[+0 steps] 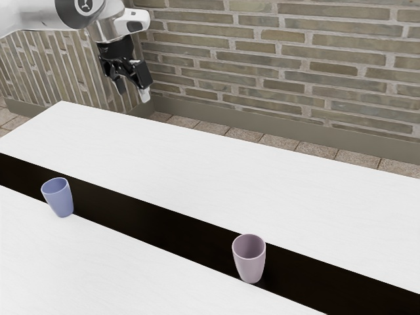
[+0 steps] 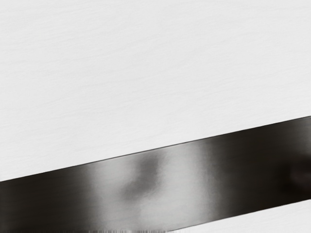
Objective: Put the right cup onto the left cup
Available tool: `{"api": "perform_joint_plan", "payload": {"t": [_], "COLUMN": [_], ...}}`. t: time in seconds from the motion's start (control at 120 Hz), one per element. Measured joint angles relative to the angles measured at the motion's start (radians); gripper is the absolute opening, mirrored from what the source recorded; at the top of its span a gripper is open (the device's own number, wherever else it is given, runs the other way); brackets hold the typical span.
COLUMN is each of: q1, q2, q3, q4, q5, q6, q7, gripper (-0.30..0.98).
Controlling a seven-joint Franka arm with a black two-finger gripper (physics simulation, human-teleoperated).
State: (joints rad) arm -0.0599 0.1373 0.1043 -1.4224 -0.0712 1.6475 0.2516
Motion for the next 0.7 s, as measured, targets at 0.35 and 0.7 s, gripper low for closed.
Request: {"api": "perform_joint_plan", "payload": {"t": [0.35,0.7], "q1": [0.009,-0.006], "q2": [-0.001,-0.033], "q3": [-0.029,-0.240], "q4": [-0.035,-0.284], "q5": [-0.008,0.037], "q6": [-0.002,0.148], "q7": [-0.001,-0.018], "gripper": [0.69,0.69]}}
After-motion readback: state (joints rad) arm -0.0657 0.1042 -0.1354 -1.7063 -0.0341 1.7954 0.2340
